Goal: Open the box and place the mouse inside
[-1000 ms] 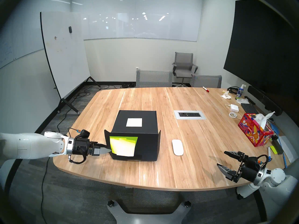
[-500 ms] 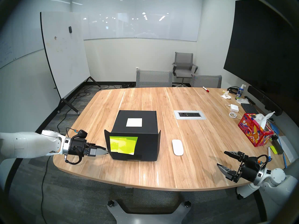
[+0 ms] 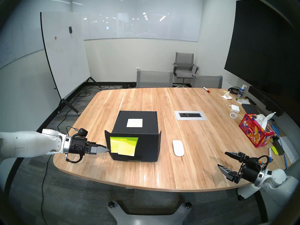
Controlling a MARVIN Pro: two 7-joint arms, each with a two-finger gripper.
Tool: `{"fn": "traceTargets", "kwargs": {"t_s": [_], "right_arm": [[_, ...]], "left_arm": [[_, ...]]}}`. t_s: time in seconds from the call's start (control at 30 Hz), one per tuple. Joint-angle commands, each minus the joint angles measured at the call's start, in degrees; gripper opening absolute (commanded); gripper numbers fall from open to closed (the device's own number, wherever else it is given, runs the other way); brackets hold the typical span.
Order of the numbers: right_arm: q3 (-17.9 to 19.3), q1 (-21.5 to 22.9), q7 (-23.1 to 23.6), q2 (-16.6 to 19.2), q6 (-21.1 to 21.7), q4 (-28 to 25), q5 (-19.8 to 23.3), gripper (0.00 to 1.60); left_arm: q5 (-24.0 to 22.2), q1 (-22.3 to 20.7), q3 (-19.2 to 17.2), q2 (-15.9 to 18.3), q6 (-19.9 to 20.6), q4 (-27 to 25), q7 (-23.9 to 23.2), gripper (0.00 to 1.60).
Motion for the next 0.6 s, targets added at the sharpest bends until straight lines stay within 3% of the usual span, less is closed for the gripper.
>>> {"fn": "traceTargets", "kwargs": {"t_s": [0.0,0.23,0.57], "right_arm": [[0.24,0.03,0.0,0.0,-0.03,-0.15,0.1,1.6],[0.24,0.02,0.0,0.0,-0.03,-0.15,0.1,1.6],[0.24,0.03,0.0,0.0,-0.03,-0.15,0.1,1.6]], "left_arm": [[-1.66,0.36,-1.1,-1.47,-2.04,0.38,0.3,1.6],[-1.85,0.28,-1.02,-1.87,-2.11,0.67,0.44,1.6],[1.05,-1.98,0.23,0.07,2.8,-0.71,-0.91,1.6]]}}
